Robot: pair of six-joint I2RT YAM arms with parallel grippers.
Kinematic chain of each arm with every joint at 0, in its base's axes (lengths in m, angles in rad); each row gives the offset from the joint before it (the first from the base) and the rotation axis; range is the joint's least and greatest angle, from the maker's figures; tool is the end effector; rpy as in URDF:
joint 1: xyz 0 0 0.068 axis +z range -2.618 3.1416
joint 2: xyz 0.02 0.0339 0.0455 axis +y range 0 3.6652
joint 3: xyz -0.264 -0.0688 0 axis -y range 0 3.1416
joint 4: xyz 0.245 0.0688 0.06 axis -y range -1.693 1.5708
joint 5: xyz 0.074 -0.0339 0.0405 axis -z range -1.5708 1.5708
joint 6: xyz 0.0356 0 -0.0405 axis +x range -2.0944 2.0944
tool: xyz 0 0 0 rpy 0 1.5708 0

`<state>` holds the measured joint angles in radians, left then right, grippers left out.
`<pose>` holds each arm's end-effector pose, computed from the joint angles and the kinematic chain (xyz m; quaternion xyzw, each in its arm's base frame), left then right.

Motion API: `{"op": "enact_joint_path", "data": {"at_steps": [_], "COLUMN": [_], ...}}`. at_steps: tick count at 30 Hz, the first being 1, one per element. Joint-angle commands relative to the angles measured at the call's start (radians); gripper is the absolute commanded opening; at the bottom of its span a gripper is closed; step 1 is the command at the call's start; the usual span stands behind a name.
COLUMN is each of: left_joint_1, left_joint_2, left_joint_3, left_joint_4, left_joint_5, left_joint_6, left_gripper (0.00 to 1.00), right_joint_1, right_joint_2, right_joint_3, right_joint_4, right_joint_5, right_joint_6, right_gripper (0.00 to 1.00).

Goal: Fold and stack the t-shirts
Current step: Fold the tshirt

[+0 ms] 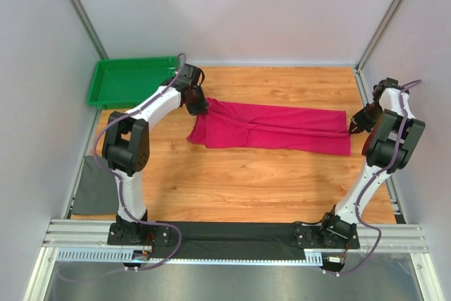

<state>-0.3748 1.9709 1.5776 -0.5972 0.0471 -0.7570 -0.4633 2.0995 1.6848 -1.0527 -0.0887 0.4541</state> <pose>0.4016 -0.1598 0.2265 -0.1753 0.9418 -0.1724 0.2293 0.3708 -0.1817 0.1888 0.4397 0.8956 0.0440 0.0518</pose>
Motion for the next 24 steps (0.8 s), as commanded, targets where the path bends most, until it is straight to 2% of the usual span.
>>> {"op": "enact_joint_path", "data": {"at_steps": [1,7,8,11,12,15,17,19,24], "left_joint_1": [0.010,0.010,0.010,-0.019,-0.029,-0.058,-0.065,-0.075,-0.078], "left_joint_2": [0.023,0.078,0.077,0.039,0.017,-0.102,-0.188,-0.242,-0.354], "left_joint_3": [0.068,0.142,0.154,0.232,0.239,0.164,0.092,0.003,-0.216], "left_joint_4": [-0.015,-0.070,-0.081,-0.168,-0.191,-0.173,-0.182,-0.159,-0.073], "left_joint_5": [-0.003,-0.036,-0.045,-0.189,-0.243,-0.295,-0.280,-0.213,-0.102], "left_joint_6": [0.021,0.050,0.088,0.178,0.238,0.294,0.308,0.327,0.346], "left_gripper": [0.00,0.00,0.08,0.33,0.37,0.44,0.45,0.44,0.22], "right_joint_1": [-0.001,-0.001,-0.001,0.000,-0.001,-0.006,-0.006,0.001,0.086], "right_joint_2": [0.030,0.063,0.066,0.067,0.057,-0.036,-0.091,-0.119,-0.208], "right_joint_3": [0.067,0.137,0.176,0.271,0.273,0.201,0.175,0.141,-0.046], "right_joint_4": [-0.013,-0.033,-0.049,-0.099,-0.131,-0.103,-0.087,-0.089,0.028], "right_joint_5": [-0.003,-0.031,-0.031,0.001,0.027,0.047,0.052,0.009,-0.083], "right_joint_6": [-0.011,-0.028,-0.034,-0.095,-0.104,-0.100,-0.094,-0.088,-0.066], "right_gripper": [0.03,0.09,0.11,0.16,0.20,0.33,0.38,0.38,0.38]}}
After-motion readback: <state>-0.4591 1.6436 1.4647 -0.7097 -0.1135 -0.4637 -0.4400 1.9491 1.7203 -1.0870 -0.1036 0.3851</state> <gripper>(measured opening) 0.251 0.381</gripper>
